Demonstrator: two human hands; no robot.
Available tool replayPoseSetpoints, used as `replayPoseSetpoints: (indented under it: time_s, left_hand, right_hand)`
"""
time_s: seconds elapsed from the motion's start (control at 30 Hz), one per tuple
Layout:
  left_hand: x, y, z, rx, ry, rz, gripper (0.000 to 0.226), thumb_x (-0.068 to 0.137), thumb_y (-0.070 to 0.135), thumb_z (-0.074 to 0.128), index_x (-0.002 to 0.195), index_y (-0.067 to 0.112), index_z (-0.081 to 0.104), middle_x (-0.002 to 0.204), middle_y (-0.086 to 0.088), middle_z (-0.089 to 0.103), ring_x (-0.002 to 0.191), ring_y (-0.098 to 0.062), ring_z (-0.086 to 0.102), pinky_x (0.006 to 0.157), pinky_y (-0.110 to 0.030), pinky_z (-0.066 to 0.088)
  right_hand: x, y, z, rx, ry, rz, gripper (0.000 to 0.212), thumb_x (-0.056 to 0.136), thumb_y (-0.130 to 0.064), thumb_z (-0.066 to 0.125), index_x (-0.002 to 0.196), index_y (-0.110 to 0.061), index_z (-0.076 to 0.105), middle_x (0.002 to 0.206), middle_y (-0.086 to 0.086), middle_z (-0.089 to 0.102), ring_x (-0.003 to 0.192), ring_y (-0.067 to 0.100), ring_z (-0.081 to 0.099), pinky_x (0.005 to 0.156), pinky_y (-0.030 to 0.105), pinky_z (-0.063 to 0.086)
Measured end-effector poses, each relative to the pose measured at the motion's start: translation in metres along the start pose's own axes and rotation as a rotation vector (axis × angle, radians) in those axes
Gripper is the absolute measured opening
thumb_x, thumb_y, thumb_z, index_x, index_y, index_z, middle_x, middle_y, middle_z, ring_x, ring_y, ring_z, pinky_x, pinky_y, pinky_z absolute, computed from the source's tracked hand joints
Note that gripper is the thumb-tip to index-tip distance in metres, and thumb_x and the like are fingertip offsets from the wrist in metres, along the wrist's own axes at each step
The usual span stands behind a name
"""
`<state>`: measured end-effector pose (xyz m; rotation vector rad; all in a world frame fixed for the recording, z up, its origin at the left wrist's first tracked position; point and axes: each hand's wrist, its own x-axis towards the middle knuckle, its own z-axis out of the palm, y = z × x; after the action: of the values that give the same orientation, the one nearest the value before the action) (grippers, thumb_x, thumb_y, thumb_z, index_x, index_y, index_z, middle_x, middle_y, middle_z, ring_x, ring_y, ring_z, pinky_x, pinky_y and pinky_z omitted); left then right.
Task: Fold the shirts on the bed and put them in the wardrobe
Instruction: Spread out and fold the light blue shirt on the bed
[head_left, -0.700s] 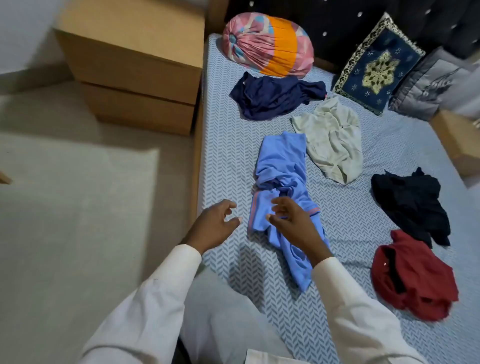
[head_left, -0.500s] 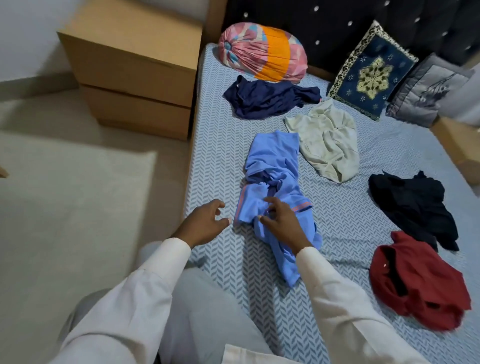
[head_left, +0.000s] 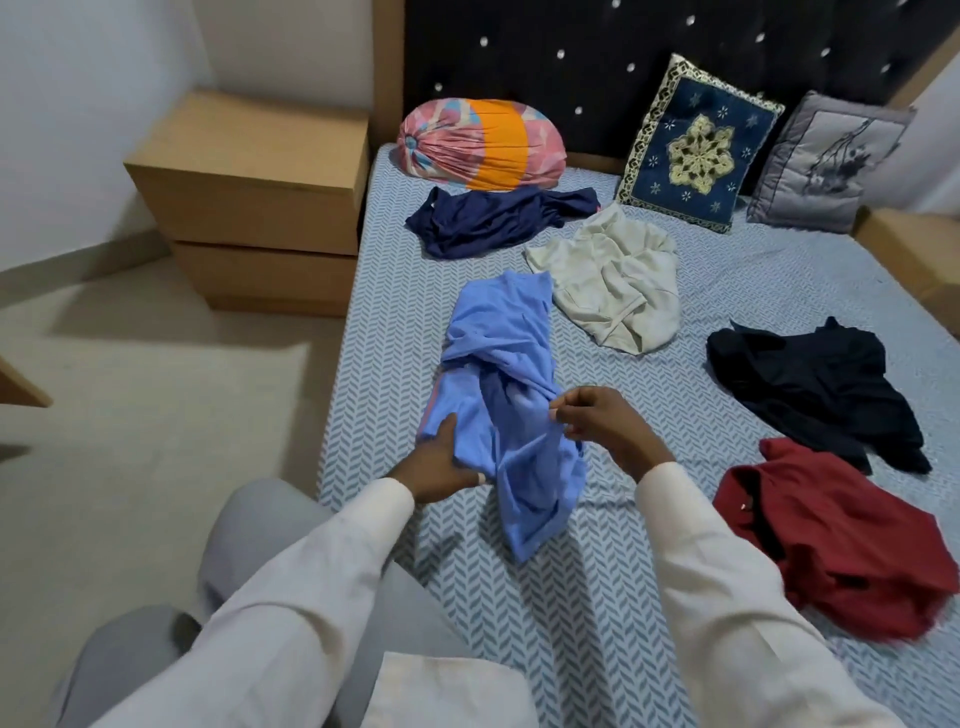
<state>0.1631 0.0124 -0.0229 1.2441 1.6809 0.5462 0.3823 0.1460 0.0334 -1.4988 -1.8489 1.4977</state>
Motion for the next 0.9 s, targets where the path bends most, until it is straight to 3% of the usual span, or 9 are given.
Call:
replayPoseSetpoints:
  time_s: [0.13,0.2,0.27,0.33,0.47,0.57,0.67,0.8,0.9]
  left_hand:
    - [0.047,-0.017,0.018,-0.132,0.259,-0.033,0.127,0.063,0.066,0.074,0.158,0.021,0.003,0.15,-0.002,0.041,0.136,-0.021,0.044,0.109,-0.039,0.041]
    - [0.059,-0.023,0.02,-0.312,0.313,-0.023,0.088,0.072,0.044,0.071,0.148,0.021,0.035,0.137,-0.006,0.057,0.121,-0.021,0.058,0.096,-0.033,0.05]
    - [0.049,-0.013,0.013,-0.232,0.385,-0.071,0.019,0.08,0.028,0.061,0.096,0.019,0.065,0.11,-0.018,0.07,0.102,-0.03,0.066,0.081,-0.033,0.053]
    - [0.05,-0.02,0.0,-0.195,0.482,-0.127,0.024,0.084,0.028,0.057,0.063,0.014,0.056,0.09,-0.023,0.07,0.086,-0.032,0.066,0.074,-0.038,0.049]
    - [0.034,-0.009,-0.07,-0.834,0.81,0.014,0.016,0.083,0.029,0.053,0.077,0.015,0.057,0.074,-0.009,0.059,0.071,-0.02,0.054,0.065,-0.042,0.046]
    - [0.013,0.009,-0.126,-1.172,0.992,0.097,0.013,0.097,0.013,0.049,0.09,0.016,0.059,0.079,-0.007,0.06,0.07,-0.019,0.057,0.065,-0.029,0.05]
    - [0.0,0.011,-0.141,-1.211,0.942,0.106,0.023,0.097,0.001,0.045,0.087,0.019,0.056,0.079,-0.003,0.06,0.067,-0.014,0.061,0.061,-0.025,0.053]
    - [-0.006,-0.024,-0.122,-1.365,0.773,-0.02,0.024,0.097,-0.009,0.037,0.087,0.006,0.052,0.074,-0.011,0.067,0.083,-0.025,0.066,0.075,-0.031,0.06]
    - [-0.006,-0.045,-0.098,-1.174,0.678,-0.122,0.028,0.096,-0.01,0.039,0.105,0.015,0.048,0.095,-0.012,0.059,0.09,-0.025,0.063,0.087,-0.038,0.052]
  right_hand:
    - [-0.039,-0.026,-0.005,0.379,-0.327,-0.067,0.021,0.081,0.008,0.066,0.079,-0.014,0.063,0.073,0.002,0.058,0.062,0.011,0.053,0.055,0.019,0.043]
    - [-0.049,-0.034,-0.007,0.525,-0.447,-0.07,0.019,0.073,0.002,0.064,0.082,-0.015,0.063,0.082,0.005,0.056,0.067,0.019,0.052,0.056,0.028,0.041]
    - [-0.056,-0.04,-0.011,0.591,-0.522,-0.118,0.022,0.067,-0.004,0.064,0.086,-0.013,0.061,0.091,0.01,0.057,0.073,0.025,0.055,0.06,0.032,0.042]
    - [-0.059,-0.049,-0.021,0.681,-0.504,-0.189,0.027,0.06,-0.007,0.067,0.085,-0.011,0.059,0.089,0.014,0.061,0.074,0.026,0.061,0.061,0.031,0.047]
    - [-0.063,-0.067,-0.064,0.98,-0.303,-0.431,0.018,0.067,-0.012,0.06,0.084,-0.011,0.056,0.091,0.02,0.063,0.086,0.033,0.06,0.074,0.035,0.048]
    - [-0.04,-0.065,-0.095,1.041,0.082,-0.407,0.018,0.081,-0.003,0.044,0.081,-0.017,0.056,0.074,0.002,0.058,0.072,0.018,0.056,0.067,0.025,0.047]
    - [-0.002,-0.035,-0.108,1.056,0.428,-0.217,0.016,0.082,-0.004,0.057,0.087,-0.019,0.057,0.065,-0.003,0.054,0.063,0.012,0.049,0.055,0.021,0.043]
    - [0.019,0.007,-0.09,0.543,0.523,-0.156,0.028,0.089,-0.001,0.06,0.116,-0.009,0.054,0.085,-0.001,0.062,0.085,0.022,0.063,0.078,0.031,0.056]
    - [0.016,0.022,-0.053,0.364,0.63,-0.022,0.048,0.085,0.005,0.067,0.128,-0.008,0.05,0.103,0.007,0.051,0.076,0.011,0.053,0.066,0.019,0.049]
